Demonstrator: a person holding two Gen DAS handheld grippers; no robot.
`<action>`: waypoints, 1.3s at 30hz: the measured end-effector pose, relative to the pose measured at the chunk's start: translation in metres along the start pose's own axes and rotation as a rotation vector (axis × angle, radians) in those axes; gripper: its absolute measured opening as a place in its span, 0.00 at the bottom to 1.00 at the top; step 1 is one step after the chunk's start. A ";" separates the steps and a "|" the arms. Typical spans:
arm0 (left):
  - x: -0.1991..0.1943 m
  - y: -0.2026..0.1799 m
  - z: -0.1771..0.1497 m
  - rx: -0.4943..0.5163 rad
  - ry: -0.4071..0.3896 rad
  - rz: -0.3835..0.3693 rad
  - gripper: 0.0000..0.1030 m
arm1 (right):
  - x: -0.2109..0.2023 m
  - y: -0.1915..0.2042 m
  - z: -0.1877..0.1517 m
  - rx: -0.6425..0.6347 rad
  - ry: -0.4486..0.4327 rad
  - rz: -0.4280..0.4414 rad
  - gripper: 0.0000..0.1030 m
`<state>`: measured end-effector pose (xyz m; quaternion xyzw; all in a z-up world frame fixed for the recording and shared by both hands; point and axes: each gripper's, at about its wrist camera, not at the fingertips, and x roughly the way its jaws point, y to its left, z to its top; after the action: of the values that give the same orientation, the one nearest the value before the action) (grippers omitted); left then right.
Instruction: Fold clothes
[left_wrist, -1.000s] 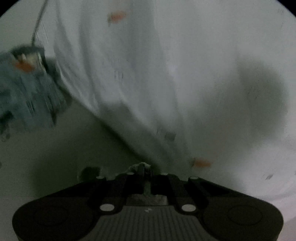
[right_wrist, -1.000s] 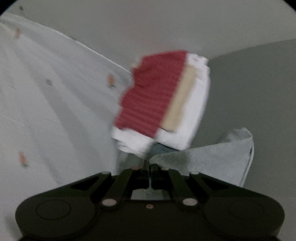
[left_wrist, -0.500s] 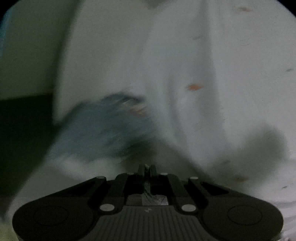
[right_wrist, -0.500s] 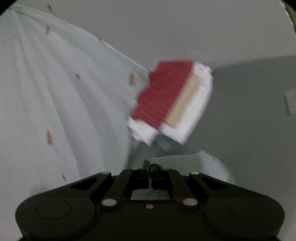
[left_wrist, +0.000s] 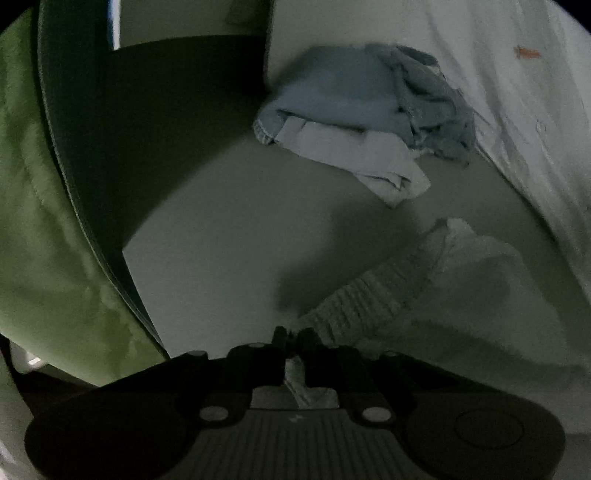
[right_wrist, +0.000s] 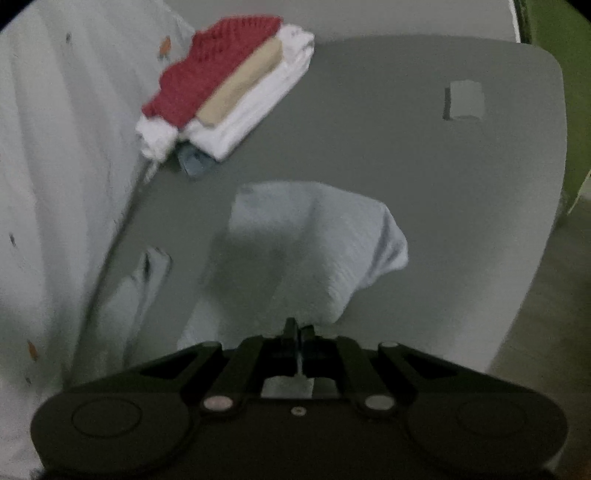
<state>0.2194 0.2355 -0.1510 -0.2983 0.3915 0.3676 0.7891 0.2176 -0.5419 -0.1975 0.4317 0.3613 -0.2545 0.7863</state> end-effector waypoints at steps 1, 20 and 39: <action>-0.003 -0.004 0.000 0.019 -0.014 0.001 0.15 | 0.000 0.002 -0.002 -0.022 0.007 -0.019 0.10; -0.021 -0.093 -0.052 0.094 0.017 -0.203 0.59 | 0.000 -0.068 0.005 0.401 -0.100 0.096 0.44; 0.013 -0.151 -0.095 0.316 0.136 -0.118 0.77 | 0.026 -0.059 0.028 0.222 -0.173 -0.153 0.19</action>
<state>0.3102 0.0844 -0.1838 -0.2174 0.4787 0.2334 0.8180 0.2011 -0.5979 -0.2367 0.4636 0.2937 -0.3881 0.7404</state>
